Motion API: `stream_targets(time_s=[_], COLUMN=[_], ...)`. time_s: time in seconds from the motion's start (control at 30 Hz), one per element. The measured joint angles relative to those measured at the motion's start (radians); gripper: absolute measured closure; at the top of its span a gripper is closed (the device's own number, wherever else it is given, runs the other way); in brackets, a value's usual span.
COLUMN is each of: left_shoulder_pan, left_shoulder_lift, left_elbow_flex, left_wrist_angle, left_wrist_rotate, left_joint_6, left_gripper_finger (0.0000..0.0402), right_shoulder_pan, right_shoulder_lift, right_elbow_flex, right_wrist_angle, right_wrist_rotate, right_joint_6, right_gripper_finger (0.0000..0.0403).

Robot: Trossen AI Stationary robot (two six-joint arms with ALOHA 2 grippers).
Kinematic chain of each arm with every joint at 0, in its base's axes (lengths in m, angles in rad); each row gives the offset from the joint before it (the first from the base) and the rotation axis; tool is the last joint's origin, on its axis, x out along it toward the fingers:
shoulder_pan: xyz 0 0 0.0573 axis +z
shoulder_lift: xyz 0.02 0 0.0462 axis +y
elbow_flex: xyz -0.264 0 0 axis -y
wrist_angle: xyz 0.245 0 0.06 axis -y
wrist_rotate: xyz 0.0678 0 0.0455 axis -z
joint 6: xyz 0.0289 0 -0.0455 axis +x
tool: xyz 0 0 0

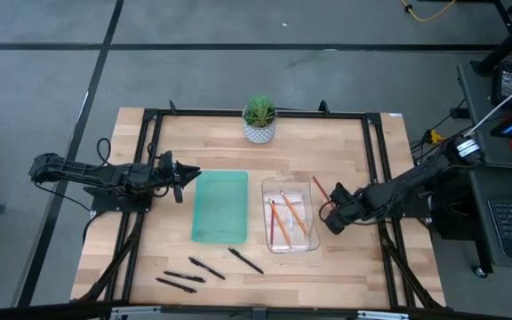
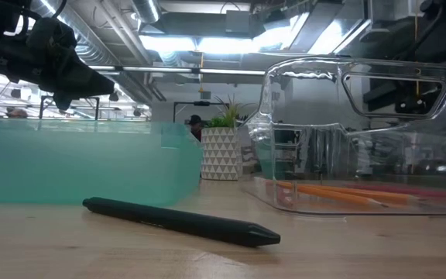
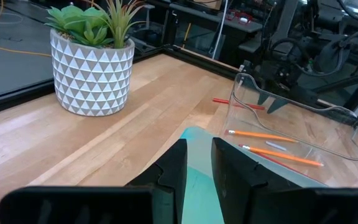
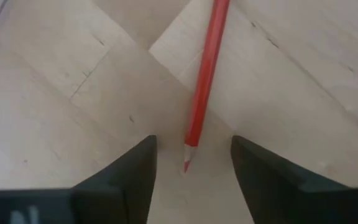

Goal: Sort pens & pencils
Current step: Put the red pencil into the transparent bin

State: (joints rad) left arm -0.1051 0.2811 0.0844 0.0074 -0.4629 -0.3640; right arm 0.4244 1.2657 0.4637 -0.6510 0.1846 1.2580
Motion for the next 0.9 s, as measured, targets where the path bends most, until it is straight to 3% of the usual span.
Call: stream_targets(time_s=[0.77, 0.9], left_shoulder_pan=[0.000, 0.000], left_shoulder_lift=[0.000, 0.000], left_elbow_flex=[0.000, 0.000], left_wrist_angle=[0.000, 0.000], left_wrist_rotate=[0.000, 0.000], left_joint_6=[0.001, 0.001], left_gripper_finger=[0.0333, 0.0333], right_shoulder_pan=[-0.003, -0.003], right_shoulder_lift=[0.026, 0.026], right_elbow_flex=[0.002, 0.002], right_wrist_angle=[0.010, 0.010], right_wrist_rotate=[-0.017, -0.015], right_joint_6=[0.099, 0.104], right_gripper_finger=[0.0386, 0.0387])
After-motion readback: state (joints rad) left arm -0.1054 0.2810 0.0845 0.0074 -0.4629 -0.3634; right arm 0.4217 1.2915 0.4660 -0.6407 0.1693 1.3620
